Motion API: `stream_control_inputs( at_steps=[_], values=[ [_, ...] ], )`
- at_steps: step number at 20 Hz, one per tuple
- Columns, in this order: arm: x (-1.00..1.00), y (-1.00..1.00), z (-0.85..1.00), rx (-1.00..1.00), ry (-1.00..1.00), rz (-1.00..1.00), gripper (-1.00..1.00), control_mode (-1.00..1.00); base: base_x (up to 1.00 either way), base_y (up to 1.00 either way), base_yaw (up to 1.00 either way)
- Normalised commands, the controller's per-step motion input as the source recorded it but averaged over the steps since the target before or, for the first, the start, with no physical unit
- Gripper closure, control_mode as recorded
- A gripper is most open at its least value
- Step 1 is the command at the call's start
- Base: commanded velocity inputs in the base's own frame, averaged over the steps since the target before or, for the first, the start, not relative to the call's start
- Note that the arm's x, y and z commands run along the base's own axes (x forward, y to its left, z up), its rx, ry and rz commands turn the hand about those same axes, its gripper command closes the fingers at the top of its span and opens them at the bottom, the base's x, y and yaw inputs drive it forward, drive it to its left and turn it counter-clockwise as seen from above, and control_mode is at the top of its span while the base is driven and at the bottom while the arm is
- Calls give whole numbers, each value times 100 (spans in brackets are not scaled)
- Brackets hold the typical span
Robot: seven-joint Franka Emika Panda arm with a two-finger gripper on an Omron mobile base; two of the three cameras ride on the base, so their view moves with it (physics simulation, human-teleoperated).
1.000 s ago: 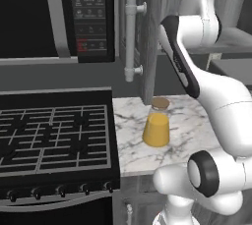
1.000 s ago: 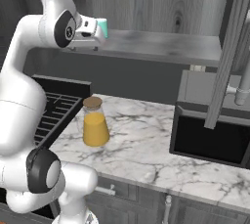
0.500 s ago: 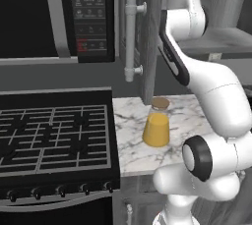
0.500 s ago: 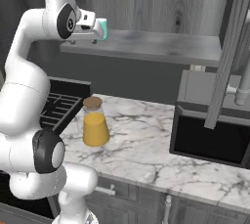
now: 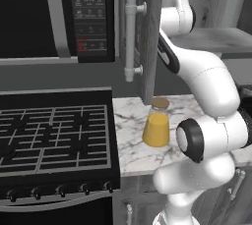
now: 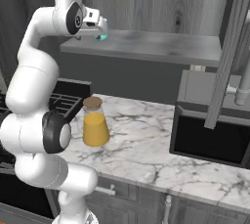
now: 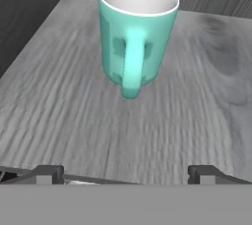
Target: There is a tray on the dining counter. Grab the cup, mug, and pitcher and place them on the tray. The pitcher may be placed next to the tray if it cannot fit the tray.
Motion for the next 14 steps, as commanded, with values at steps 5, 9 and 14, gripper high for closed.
stream_control_inputs(
  at_steps=[5, 9, 14],
  values=[
    [39, 0, 0, 0, 0, 0, -100, -100, 0, 0, 0],
    [29, 0, 0, 0, 0, 0, -100, -100, 0, 0, 0],
    [26, 0, 0, 0, 0, 0, -100, -100, 0, 0, 0]
  ],
)
